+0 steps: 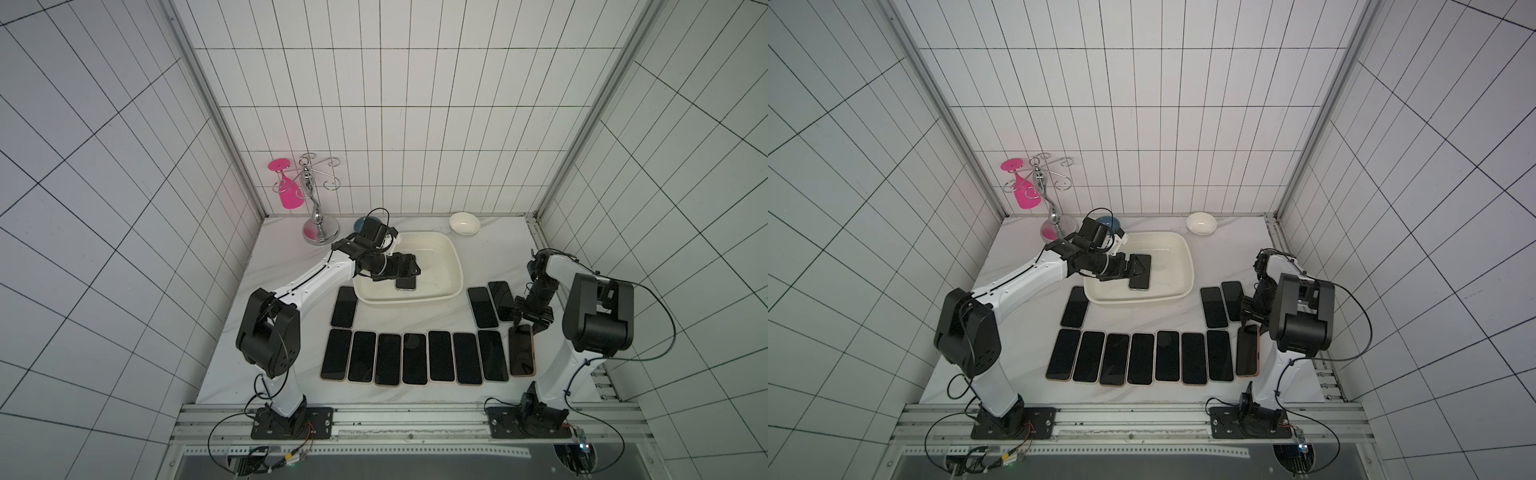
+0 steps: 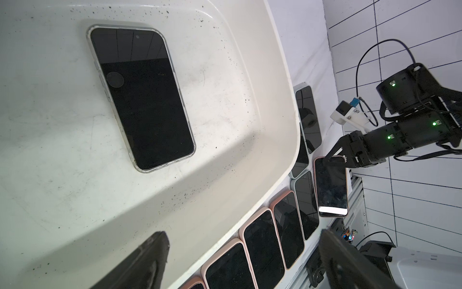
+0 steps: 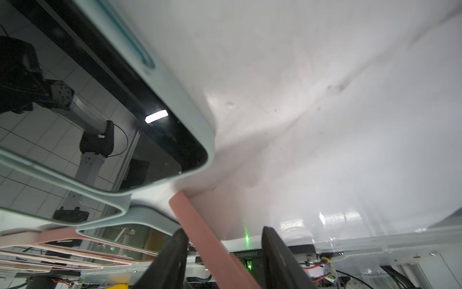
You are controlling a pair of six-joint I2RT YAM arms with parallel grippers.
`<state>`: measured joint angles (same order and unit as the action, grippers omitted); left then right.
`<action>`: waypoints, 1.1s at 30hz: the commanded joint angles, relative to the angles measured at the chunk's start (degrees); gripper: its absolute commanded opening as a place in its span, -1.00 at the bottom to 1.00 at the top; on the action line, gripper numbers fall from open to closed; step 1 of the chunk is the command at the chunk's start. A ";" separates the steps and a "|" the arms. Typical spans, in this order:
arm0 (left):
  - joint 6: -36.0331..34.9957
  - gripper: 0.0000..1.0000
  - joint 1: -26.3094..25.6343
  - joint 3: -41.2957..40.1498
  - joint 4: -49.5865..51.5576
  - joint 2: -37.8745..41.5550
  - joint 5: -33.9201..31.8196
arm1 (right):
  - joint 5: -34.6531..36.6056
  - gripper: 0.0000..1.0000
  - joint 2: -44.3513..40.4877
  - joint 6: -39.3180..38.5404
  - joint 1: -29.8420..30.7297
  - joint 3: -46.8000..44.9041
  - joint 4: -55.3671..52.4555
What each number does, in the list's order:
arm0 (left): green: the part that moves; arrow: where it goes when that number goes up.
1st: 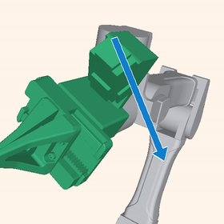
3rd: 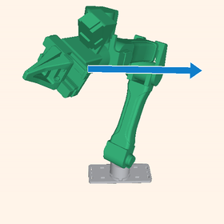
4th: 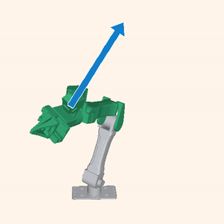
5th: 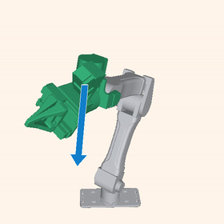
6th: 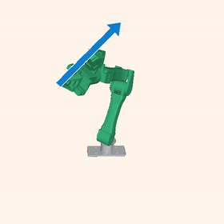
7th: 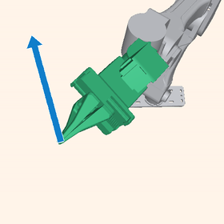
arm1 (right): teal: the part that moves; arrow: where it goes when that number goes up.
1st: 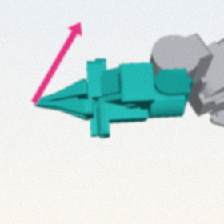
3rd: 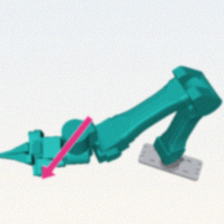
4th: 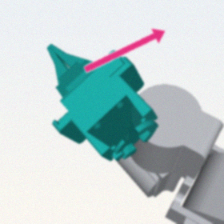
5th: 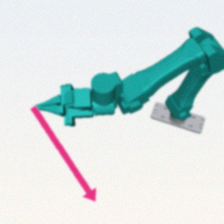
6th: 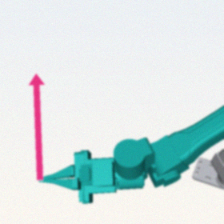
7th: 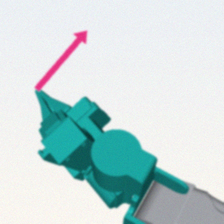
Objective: Take the phone out of the storage box
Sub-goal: Place the phone at the center of the board.
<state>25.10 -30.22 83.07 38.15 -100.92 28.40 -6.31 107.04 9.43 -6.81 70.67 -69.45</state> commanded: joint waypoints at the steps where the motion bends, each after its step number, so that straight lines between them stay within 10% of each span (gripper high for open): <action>1: -0.23 0.96 -0.11 -0.84 -0.27 -0.37 -0.53 | -3.18 0.07 0.75 -0.04 -0.57 3.15 1.51; 18: 0.14 0.96 -0.13 -2.87 -1.29 0.93 -0.25 | -8.88 -0.07 -5.39 3.95 -7.62 0.38 4.95; 27: 1.09 0.97 1.51 -6.26 -8.00 6.15 -5.58 | 0.00 0.05 -14.30 5.18 11.06 11.97 7.68; 33: -1.55 0.96 1.29 8.17 1.23 -7.82 -13.65 | -1.65 0.10 -16.55 9.41 13.55 16.34 9.75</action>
<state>25.39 -28.71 85.49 36.12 -102.59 20.08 -9.19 90.78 16.25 6.81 84.97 -59.57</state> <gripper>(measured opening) 0.983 0.545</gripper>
